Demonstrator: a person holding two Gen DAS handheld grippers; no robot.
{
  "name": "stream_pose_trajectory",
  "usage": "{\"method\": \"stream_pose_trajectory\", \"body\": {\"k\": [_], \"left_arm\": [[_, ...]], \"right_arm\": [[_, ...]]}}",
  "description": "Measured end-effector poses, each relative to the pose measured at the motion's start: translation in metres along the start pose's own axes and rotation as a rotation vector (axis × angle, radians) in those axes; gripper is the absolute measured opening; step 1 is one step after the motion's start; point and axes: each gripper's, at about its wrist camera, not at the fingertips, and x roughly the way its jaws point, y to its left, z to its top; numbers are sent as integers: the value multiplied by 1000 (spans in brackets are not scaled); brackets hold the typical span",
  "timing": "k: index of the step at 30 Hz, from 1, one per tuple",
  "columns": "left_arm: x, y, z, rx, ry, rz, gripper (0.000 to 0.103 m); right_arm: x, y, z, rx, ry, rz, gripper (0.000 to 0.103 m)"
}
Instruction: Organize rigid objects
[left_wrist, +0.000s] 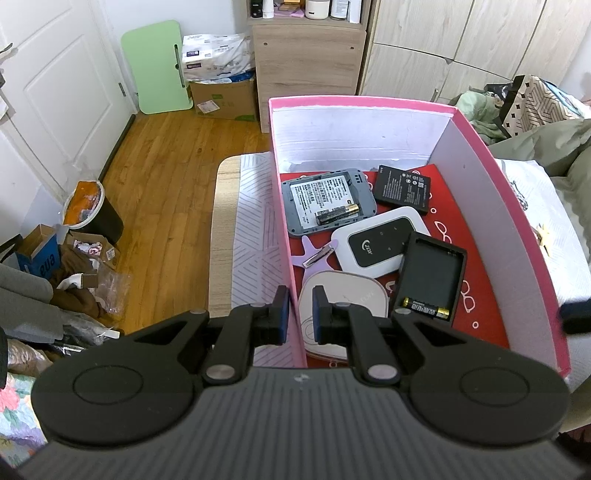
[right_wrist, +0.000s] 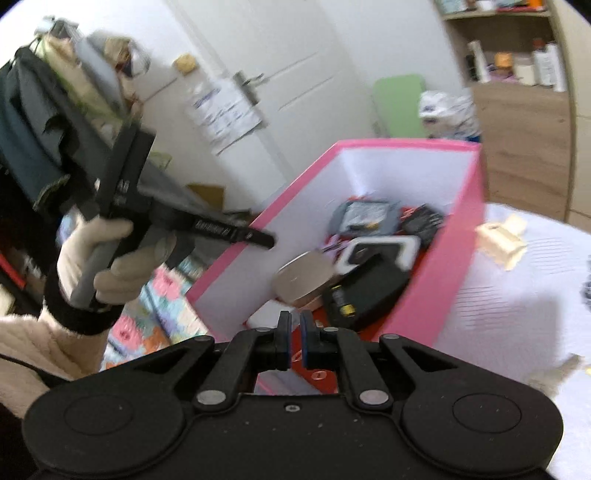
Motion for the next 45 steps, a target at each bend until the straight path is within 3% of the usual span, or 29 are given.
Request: {"method": "stream_pose_trajectory", "body": {"k": [7, 15, 20, 28, 32, 35, 36, 37, 39, 45], "left_arm": [[-1, 0, 0, -7, 0, 3, 10], [-1, 1, 0, -11, 2, 8, 10], [-1, 0, 0, -12, 4, 10, 10], [-1, 0, 0, -13, 5, 10, 10], [-1, 0, 0, -13, 5, 11, 10], [-1, 1, 0, -14, 4, 9, 10], [-1, 1, 0, -14, 4, 9, 10], [-1, 1, 0, -14, 5, 9, 10], [-1, 1, 0, -14, 5, 8, 10], [-1, 1, 0, -15, 5, 8, 10]], "right_arm": [[-46, -27, -13, 49, -86, -207, 12], [-47, -69, -46, 110, -41, -439, 21], [-30, -85, -56, 112, -13, -506, 27], [1, -101, -58, 73, 30, -594, 50], [11, -104, -57, 69, 13, -596, 58], [19, -101, -57, 15, 10, -623, 58], [21, -99, -57, -6, 6, -634, 50], [20, -99, -57, -7, -2, -627, 35], [16, -101, -55, 22, -10, -607, 29], [1, -110, -52, 132, -74, -536, 29]]}}
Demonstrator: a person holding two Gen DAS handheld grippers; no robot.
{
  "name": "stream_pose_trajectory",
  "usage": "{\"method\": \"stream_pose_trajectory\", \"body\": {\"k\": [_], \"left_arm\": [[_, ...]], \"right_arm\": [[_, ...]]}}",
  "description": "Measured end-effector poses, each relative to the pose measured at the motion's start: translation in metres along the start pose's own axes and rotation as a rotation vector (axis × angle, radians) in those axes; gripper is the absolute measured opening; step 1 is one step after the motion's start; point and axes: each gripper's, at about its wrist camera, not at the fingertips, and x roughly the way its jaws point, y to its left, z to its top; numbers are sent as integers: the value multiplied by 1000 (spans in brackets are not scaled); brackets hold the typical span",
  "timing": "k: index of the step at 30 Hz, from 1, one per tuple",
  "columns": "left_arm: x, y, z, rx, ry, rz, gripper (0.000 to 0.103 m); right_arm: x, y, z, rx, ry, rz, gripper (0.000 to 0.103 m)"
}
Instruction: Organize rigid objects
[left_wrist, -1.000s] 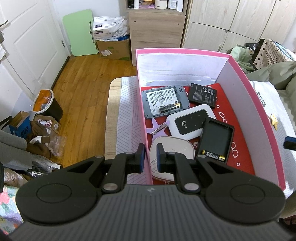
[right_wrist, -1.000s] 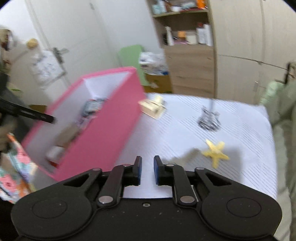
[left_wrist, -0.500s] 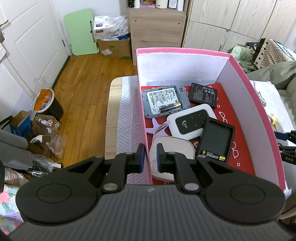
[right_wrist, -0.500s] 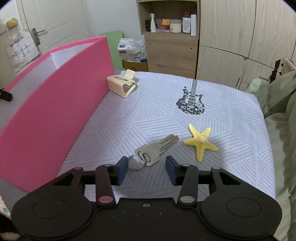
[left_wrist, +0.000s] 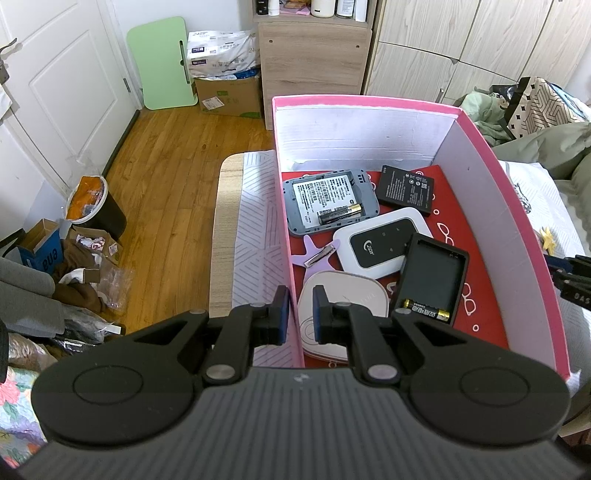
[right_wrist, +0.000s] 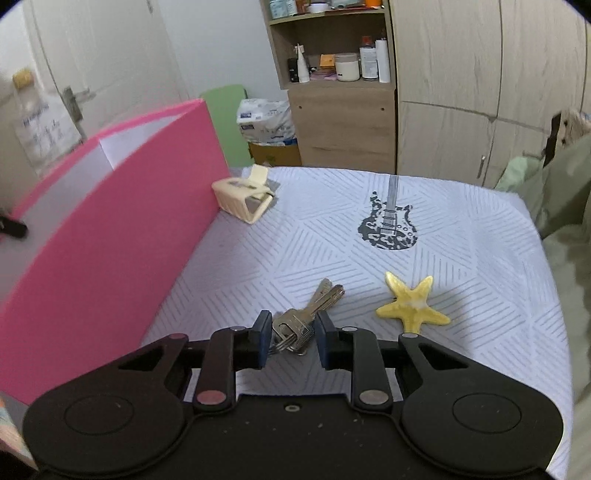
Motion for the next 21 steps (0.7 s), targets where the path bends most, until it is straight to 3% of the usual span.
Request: {"method": "stream_pose_trajectory", "body": {"k": [12, 21], "left_arm": [[0, 1, 0, -1, 1, -1, 10], [0, 1, 0, -1, 0, -1, 10]], "right_arm": [[-23, -6, 24, 106, -54, 163, 29], [-60, 23, 55, 30, -132, 288, 29]]}}
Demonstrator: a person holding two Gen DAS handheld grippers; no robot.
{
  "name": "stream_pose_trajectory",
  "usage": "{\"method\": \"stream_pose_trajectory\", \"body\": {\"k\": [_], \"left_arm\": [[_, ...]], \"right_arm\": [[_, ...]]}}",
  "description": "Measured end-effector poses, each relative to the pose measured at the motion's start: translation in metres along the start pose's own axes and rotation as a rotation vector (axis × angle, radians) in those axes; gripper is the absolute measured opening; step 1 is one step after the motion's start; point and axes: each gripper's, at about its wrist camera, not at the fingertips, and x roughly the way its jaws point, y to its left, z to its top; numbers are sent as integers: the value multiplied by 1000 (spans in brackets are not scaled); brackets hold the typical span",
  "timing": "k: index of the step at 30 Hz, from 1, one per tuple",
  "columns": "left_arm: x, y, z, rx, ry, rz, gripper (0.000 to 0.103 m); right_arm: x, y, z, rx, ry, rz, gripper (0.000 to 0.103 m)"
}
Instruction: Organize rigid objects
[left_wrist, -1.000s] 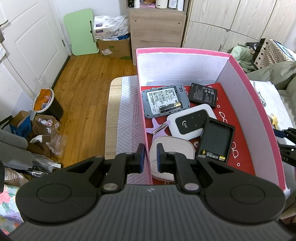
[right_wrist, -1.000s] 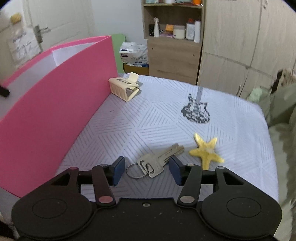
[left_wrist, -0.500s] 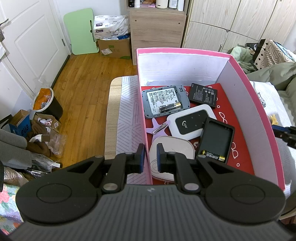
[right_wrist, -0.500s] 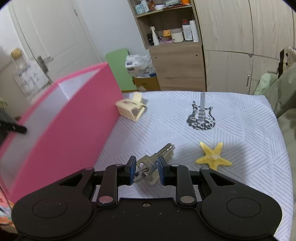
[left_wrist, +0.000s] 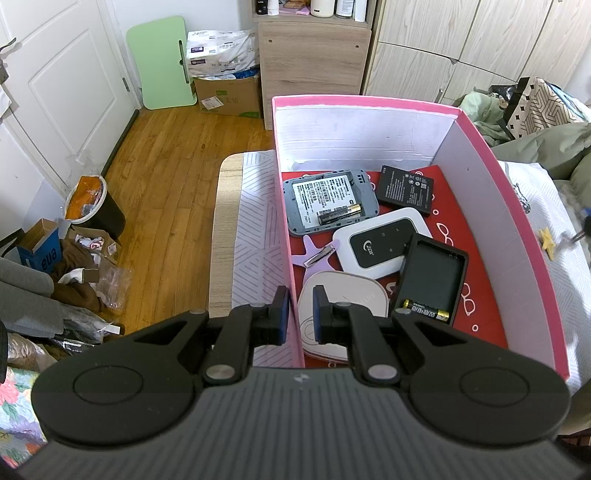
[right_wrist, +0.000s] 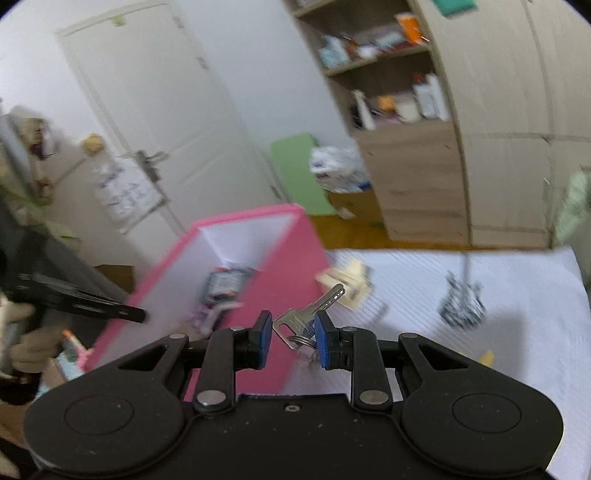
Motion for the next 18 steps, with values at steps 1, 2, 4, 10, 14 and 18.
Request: {"method": "stream_pose_trajectory", "body": {"k": [1, 2, 4, 10, 14, 18], "left_arm": [[0, 0, 0, 0, 0, 0, 10], [0, 0, 0, 0, 0, 0, 10], [0, 0, 0, 0, 0, 0, 10], [0, 0, 0, 1, 0, 0, 10], [1, -1, 0, 2, 1, -2, 12], [1, -3, -1, 9, 0, 0, 13]], "right_arm": [[-3, 7, 5, -21, -9, 14, 29], [-5, 15, 10, -39, -19, 28, 29], [-10, 30, 19, -82, -29, 60, 29], [-9, 73, 34, -184, -3, 194, 29], [10, 93, 19, -222, 72, 254, 29], [38, 103, -1, -237, 176, 247, 29]]}}
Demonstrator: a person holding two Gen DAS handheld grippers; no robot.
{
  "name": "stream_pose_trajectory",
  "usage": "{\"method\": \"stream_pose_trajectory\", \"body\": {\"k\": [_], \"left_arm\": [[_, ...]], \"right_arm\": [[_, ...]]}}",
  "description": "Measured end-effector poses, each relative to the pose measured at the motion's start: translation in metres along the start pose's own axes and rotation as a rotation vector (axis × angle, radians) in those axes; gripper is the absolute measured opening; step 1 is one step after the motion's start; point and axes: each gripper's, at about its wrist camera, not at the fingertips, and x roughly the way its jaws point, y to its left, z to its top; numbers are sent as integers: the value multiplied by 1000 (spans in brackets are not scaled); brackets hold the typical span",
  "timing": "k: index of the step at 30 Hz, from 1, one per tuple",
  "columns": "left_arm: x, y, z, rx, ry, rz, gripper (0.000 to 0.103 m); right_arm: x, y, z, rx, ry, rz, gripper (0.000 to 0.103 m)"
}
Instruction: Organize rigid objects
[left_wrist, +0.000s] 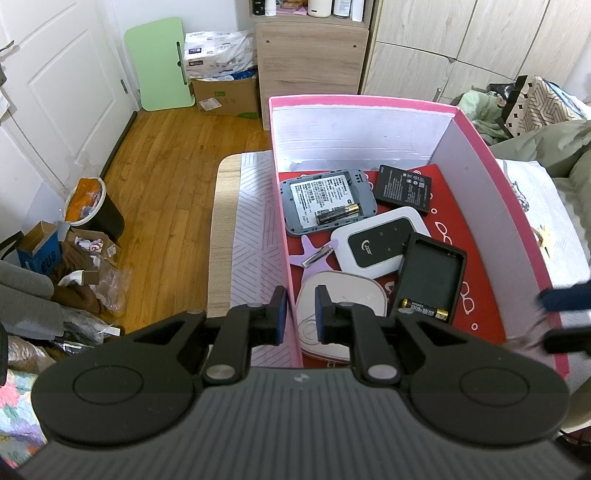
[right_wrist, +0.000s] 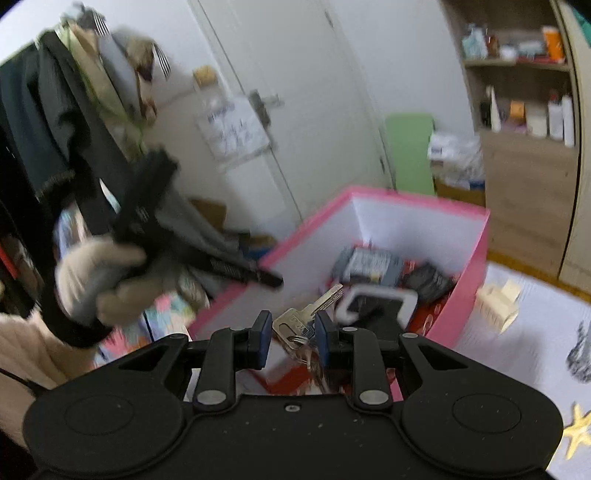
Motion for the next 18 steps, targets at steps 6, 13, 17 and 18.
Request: {"method": "stream_pose_trajectory", "body": {"k": [6, 13, 17, 18], "left_arm": [[0, -1, 0, -5, 0, -5, 13], [0, -3, 1, 8, -2, 8, 13], [-1, -3, 2, 10, 3, 15, 13], [-1, -4, 2, 10, 4, 17, 13]], "right_arm": [[19, -2, -20, -3, 103, -68, 31], [-22, -15, -18, 36, -18, -165, 31], [-43, -33, -14, 27, -96, -282, 35], [-45, -36, -13, 10, -109, -331, 37]]}}
